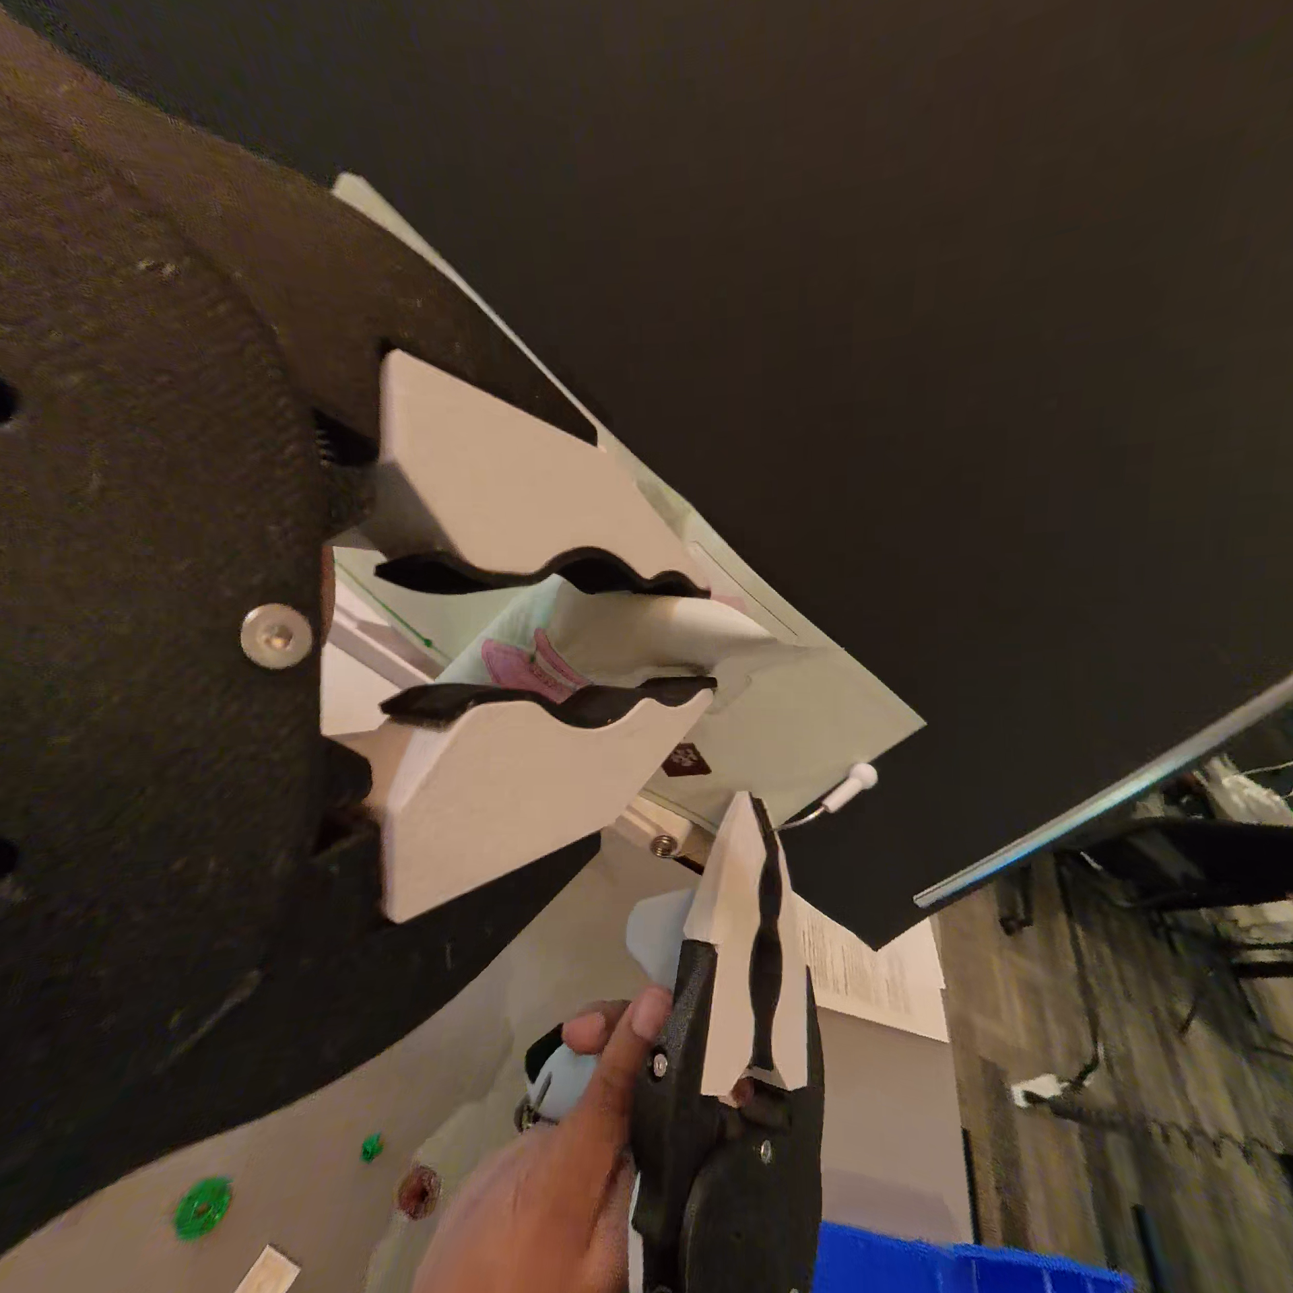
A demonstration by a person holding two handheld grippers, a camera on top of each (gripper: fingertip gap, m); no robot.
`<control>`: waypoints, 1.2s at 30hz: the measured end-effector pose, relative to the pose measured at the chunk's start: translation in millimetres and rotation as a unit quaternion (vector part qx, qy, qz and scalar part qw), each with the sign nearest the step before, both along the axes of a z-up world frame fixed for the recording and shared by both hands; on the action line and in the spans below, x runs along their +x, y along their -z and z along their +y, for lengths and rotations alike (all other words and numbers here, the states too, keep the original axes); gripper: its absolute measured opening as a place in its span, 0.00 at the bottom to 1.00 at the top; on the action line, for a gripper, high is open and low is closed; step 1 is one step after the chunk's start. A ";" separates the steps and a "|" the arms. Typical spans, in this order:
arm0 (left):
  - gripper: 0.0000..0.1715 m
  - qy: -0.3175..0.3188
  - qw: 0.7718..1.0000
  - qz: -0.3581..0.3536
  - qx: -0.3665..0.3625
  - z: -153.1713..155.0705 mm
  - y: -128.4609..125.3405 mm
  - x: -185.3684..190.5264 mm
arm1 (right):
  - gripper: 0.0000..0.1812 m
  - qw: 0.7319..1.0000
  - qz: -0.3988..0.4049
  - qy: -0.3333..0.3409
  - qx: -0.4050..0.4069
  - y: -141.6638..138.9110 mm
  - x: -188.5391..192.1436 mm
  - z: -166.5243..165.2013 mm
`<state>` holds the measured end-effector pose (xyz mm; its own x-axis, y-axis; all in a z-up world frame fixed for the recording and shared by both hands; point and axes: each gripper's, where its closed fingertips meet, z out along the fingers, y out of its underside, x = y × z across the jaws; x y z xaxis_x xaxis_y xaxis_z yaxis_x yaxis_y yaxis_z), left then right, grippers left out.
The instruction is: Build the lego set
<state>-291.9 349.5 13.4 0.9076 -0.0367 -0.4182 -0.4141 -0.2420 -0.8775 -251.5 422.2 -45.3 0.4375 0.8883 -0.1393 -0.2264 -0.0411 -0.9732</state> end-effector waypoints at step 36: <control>0.09 -0.027 0.942 -0.304 0.141 -108.0 8.3 -66.0 | 0.05 0.941 -0.083 -0.235 0.230 -109.7 -52.5 -143.6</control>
